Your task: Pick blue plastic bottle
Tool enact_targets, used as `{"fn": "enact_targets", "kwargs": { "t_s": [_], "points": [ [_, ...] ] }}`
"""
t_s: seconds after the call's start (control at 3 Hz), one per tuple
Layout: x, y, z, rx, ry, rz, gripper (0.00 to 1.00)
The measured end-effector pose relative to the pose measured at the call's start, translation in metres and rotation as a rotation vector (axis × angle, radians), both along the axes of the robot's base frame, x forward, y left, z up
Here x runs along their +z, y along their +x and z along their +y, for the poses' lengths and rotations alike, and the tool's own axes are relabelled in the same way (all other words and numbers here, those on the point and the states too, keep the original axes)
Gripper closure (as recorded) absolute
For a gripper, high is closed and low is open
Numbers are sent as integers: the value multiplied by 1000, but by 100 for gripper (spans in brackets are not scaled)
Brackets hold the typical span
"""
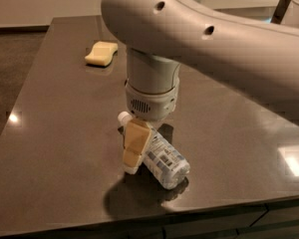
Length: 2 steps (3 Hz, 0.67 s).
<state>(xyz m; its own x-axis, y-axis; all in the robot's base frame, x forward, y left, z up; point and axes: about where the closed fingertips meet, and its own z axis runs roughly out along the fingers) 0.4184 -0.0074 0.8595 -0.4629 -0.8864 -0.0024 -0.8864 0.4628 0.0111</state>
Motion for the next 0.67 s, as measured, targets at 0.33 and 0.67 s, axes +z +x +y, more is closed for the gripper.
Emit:
{"fn": "enact_targets", "kwargs": {
  "t_s": [0.33,0.67],
  "points": [
    [-5,2,0,-25,-14,6,18],
    [-7,5,-1,-43,-17,15,41]
  ]
}}
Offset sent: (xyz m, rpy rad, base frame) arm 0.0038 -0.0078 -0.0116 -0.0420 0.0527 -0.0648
